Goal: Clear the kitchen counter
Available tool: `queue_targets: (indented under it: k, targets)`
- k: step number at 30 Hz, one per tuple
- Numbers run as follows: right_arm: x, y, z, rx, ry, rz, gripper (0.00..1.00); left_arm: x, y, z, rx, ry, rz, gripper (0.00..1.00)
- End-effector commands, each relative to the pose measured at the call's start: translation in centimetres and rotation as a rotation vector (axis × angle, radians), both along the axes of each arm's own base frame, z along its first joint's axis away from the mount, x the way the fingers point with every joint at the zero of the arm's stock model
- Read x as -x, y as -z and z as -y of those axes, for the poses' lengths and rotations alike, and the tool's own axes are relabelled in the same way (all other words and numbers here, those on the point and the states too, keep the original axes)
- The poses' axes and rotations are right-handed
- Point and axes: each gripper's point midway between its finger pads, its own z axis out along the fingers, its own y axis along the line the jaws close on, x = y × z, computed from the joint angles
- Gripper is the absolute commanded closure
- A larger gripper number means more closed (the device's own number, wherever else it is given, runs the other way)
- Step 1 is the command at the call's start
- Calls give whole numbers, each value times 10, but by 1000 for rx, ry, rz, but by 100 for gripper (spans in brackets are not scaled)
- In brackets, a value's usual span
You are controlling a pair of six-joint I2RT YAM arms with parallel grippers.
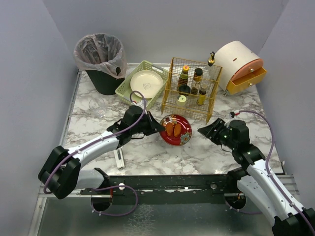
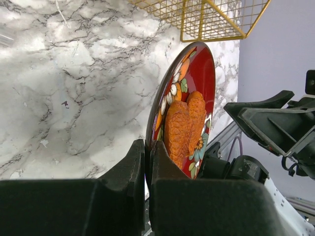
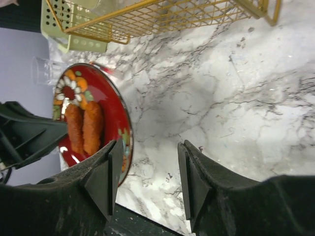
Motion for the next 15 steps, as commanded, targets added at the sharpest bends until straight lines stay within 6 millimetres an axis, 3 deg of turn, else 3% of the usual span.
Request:
queue_targets:
  k: [1,9,15]
  targets:
    - [0,-3,19,116,47,7,45,-18,-76,0,117,-49,124,100]
    - [-3,-13,28,172,66,20,40,-42,-135,-46,114,-165,180,100]
    - [-3,-16,27,173,60,22,28,-67,-185,-91,95,-239,202,100]
